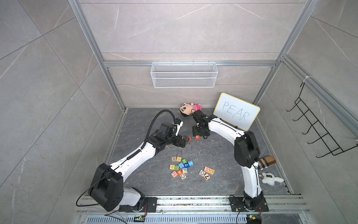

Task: Spell the uppercase word “pear” with letter blocks
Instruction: Reset both arms

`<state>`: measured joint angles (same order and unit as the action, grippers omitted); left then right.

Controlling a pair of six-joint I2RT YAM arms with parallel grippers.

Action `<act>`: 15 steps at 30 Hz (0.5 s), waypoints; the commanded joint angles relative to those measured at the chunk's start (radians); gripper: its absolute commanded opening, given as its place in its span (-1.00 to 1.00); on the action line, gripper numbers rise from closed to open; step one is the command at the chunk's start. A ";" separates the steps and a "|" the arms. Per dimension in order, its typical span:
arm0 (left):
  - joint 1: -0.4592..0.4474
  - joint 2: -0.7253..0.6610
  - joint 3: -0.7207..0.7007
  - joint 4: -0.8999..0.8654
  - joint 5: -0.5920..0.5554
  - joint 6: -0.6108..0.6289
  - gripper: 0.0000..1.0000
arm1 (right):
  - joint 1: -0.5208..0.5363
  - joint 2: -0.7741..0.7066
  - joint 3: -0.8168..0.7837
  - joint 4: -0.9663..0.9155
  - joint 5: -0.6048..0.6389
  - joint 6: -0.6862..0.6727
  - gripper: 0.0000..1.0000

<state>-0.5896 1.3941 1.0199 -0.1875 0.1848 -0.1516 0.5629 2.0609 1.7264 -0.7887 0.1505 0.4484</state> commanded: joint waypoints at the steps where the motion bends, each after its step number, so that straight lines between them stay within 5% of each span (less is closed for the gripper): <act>1: -0.001 0.010 0.068 -0.032 -0.015 -0.013 0.97 | 0.004 -0.132 -0.135 0.142 0.091 -0.038 0.59; 15: 0.025 0.069 0.150 -0.094 -0.010 -0.022 0.90 | -0.014 -0.422 -0.530 0.371 0.228 -0.086 0.69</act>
<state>-0.5747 1.4658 1.1351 -0.2703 0.1844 -0.1608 0.5587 1.6859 1.2118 -0.4690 0.3420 0.3805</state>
